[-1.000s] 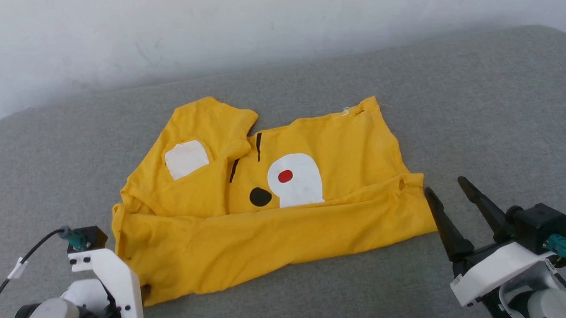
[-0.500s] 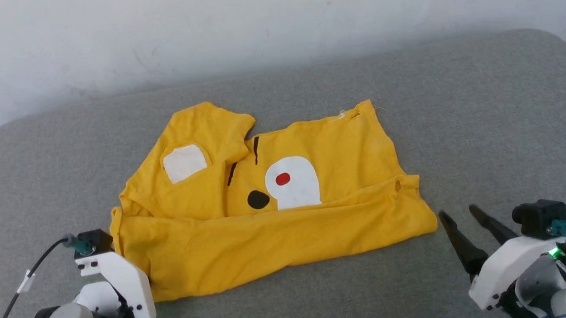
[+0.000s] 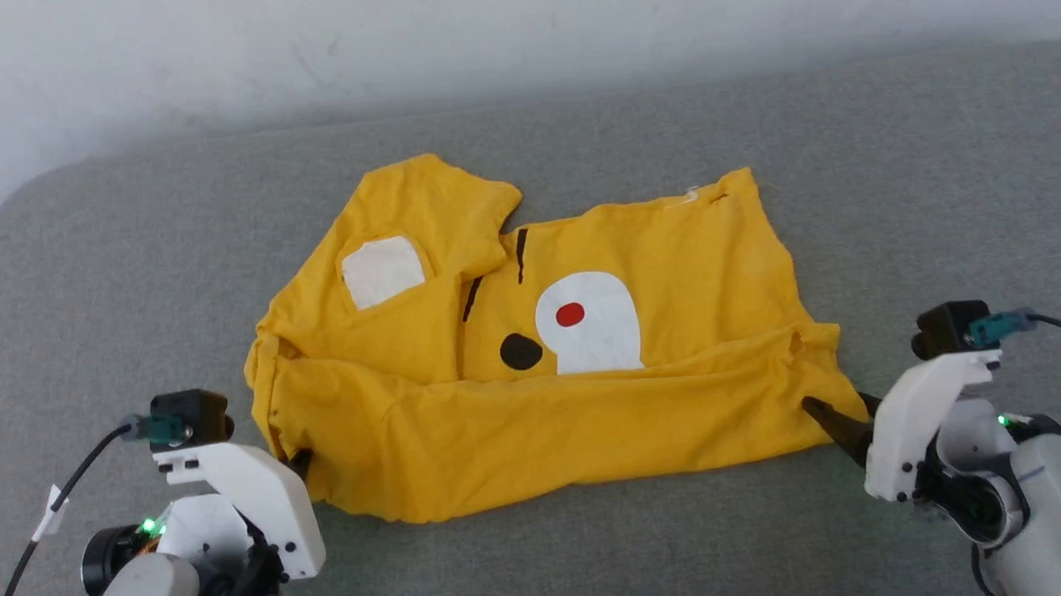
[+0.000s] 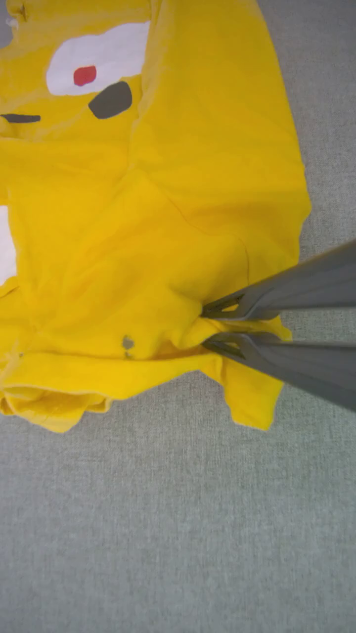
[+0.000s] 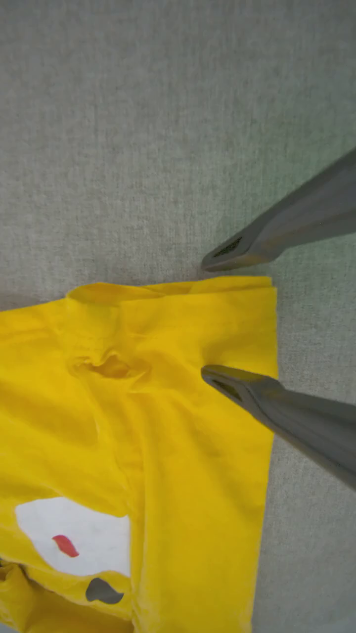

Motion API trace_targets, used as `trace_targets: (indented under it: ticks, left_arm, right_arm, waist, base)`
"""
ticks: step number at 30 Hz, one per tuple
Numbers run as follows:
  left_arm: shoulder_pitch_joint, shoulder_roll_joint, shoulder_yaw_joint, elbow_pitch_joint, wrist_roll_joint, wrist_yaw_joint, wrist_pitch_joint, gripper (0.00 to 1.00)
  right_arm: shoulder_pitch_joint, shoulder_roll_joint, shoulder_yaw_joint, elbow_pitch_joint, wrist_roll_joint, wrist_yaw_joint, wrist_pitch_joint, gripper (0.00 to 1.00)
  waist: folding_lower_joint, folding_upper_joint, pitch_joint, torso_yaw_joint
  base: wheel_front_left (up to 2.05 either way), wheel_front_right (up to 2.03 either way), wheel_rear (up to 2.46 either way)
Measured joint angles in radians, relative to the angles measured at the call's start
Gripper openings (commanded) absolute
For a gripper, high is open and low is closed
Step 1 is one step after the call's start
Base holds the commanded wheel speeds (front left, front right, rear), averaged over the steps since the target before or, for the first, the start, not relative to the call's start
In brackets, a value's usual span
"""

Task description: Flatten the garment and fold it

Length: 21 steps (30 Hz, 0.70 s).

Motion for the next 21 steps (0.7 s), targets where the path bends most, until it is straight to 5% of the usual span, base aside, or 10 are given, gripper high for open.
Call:
trace_targets:
  ticks: [5,6,7,8,14,21]
  left_arm:
    - [-0.001,0.0,-0.013,-0.044,0.01,0.009,0.007,0.0]
    - [-0.001,0.0,-0.013,-0.048,0.012,0.01,0.007,0.0]
    - [-0.001,0.001,-0.013,-0.05,0.012,0.013,0.007,0.0]
    - [-0.001,0.001,-0.014,-0.051,0.012,0.016,0.006,0.0]
    - [0.003,0.0,-0.016,-0.051,0.012,0.018,0.0,0.0]
    - [0.04,0.023,-0.006,-0.07,0.012,0.023,0.0,0.0]
  right_arm:
    - [-0.085,-0.003,0.057,0.125,0.032,0.0,0.026,1.0]
    - [-0.099,-0.007,0.072,0.144,0.046,0.0,0.042,0.47]
    - [-0.112,-0.014,0.084,0.159,0.059,0.0,0.06,0.15]
    - [-0.123,-0.018,0.092,0.171,0.077,0.0,0.077,0.0]
    - [-0.149,-0.038,0.136,0.208,0.14,-0.001,0.106,0.0]
    - [-0.132,-0.092,0.256,0.159,0.098,-0.001,-0.01,0.0]
  waist:
    - [-0.0003,0.0,0.023,0.023]
    - [-0.0004,0.0,0.027,0.027]
    - [-0.0004,0.0,0.03,0.03]
    - [-0.0004,0.0,0.033,0.033]
    - [-0.0003,0.0,0.024,0.039]
    - [-0.0003,0.0,-0.031,0.033]
  base:
    - [0.0,0.0,0.0]
    - [0.0,0.0,0.0]
    - [0.0,0.0,0.0]
    - [0.0,0.0,0.0]
    - [0.0,0.0,0.0]
    - [0.0,0.0,0.0]
